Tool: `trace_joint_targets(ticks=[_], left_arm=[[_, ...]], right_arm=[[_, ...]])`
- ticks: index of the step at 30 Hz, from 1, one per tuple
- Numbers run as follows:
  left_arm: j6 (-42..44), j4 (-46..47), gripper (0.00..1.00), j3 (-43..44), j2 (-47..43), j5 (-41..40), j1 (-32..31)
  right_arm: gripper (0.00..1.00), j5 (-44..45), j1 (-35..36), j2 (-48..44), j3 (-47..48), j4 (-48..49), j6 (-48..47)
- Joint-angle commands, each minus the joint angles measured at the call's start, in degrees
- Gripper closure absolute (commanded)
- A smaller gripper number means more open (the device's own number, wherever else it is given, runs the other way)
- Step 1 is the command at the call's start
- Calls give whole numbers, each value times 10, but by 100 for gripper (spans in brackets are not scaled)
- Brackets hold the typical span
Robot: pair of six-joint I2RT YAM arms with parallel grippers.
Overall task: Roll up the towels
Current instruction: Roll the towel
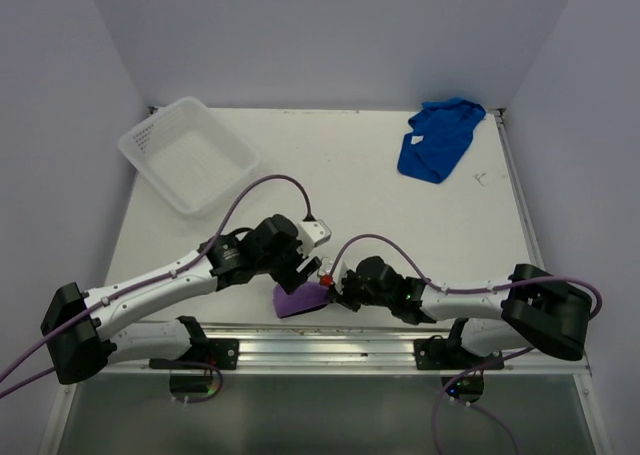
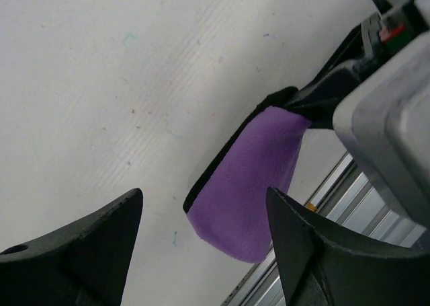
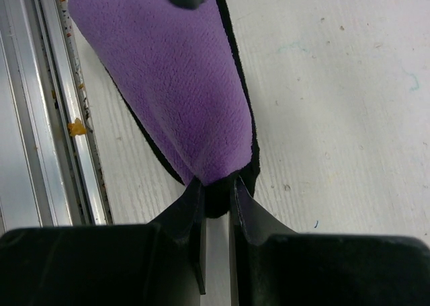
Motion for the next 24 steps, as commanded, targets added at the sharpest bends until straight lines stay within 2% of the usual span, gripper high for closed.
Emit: trace_joint_targets(ticks=[1, 14, 19, 24], left_arm=[[81, 65, 22, -47, -31, 33, -7], [168, 75, 22, -48, 14, 87, -9], [196, 109, 22, -64, 24, 76, -9], [218, 144, 22, -76, 42, 109, -9]], right_arm=[[100, -13, -6, -12, -5, 17, 2], [100, -9, -22, -29, -17, 31, 14], [100, 28, -25, -46, -28, 32, 10], [100, 46, -26, -58, -37, 39, 5]])
